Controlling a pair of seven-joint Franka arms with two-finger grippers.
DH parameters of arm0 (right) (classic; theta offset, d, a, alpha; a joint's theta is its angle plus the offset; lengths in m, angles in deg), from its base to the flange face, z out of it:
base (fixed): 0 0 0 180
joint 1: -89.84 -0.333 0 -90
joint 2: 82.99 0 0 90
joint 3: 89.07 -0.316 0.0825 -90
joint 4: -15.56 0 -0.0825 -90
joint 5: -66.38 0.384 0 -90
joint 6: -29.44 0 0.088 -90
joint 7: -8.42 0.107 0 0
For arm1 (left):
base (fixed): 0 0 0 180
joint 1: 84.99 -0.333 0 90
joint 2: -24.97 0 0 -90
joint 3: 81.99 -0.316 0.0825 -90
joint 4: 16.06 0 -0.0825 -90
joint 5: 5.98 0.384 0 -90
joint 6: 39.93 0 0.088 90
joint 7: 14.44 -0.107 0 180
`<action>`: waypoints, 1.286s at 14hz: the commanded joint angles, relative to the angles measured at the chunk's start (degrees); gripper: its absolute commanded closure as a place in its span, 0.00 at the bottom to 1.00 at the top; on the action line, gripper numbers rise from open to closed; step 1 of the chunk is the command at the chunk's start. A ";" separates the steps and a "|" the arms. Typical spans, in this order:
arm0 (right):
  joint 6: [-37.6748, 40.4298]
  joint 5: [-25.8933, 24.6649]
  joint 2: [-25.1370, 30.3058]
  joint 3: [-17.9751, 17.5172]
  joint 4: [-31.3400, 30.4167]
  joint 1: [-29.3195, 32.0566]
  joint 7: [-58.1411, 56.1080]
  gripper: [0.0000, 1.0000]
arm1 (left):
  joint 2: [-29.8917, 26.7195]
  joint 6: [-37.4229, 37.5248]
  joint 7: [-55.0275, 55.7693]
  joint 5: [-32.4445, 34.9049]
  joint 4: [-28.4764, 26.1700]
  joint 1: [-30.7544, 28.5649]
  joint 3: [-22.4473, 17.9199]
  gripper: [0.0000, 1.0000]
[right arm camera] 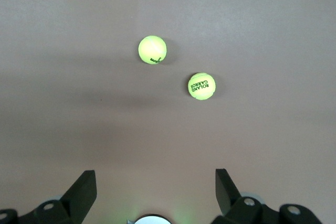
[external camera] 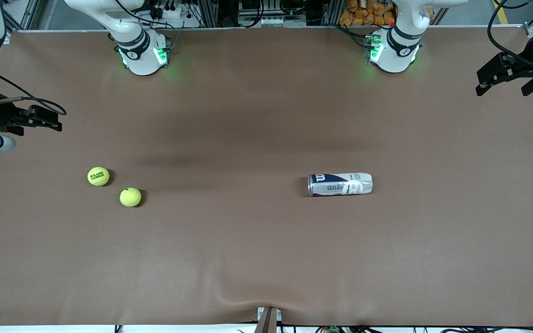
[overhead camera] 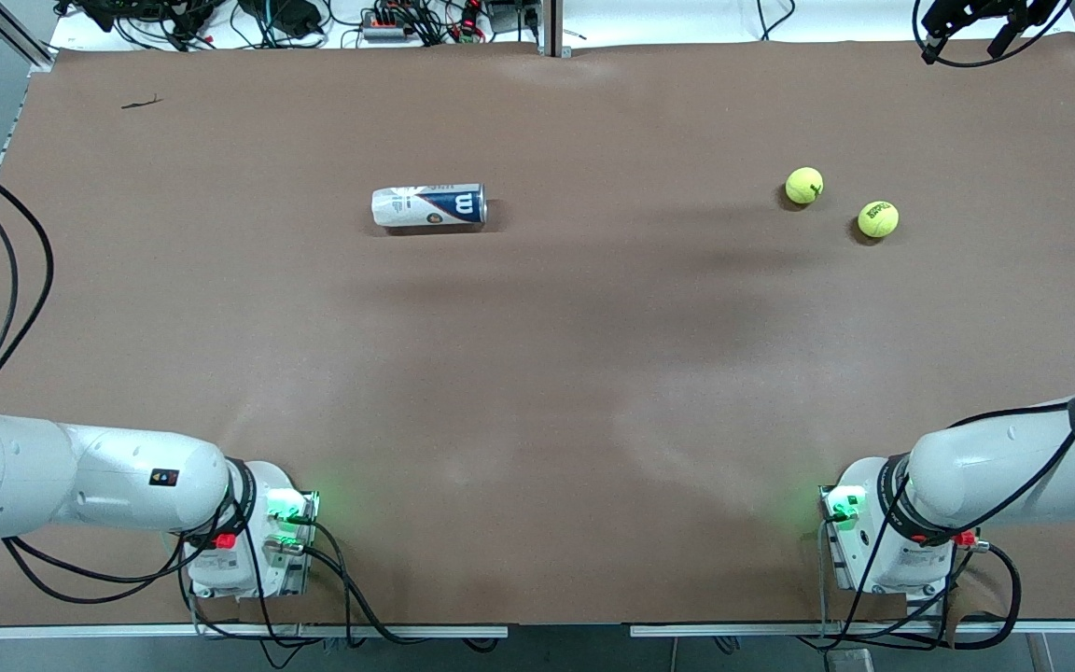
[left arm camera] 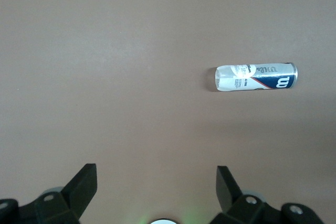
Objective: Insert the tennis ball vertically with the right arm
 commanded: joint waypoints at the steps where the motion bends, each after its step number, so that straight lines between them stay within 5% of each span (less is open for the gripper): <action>1: -0.52 -0.28 0.61 -0.03 -0.68 0.37 -1.17 0.00 | 1.70 -0.67 -0.90 1.00 0.42 1.58 1.38 0.00; 8: -2.27 -0.28 0.70 -0.03 -2.35 0.37 -2.66 0.00 | 8.72 -1.11 -0.89 1.52 3.75 1.94 11.03 0.00; 13: -8.59 -0.28 -0.26 -0.03 -5.95 0.28 -18.98 0.00 | 19.09 -1.90 -0.90 11.01 8.06 4.21 21.85 0.00; 18: -15.18 -0.28 -7.19 -0.03 -6.22 0.28 -30.23 0.00 | 29.03 -2.86 -1.16 16.10 10.70 11.77 22.21 0.00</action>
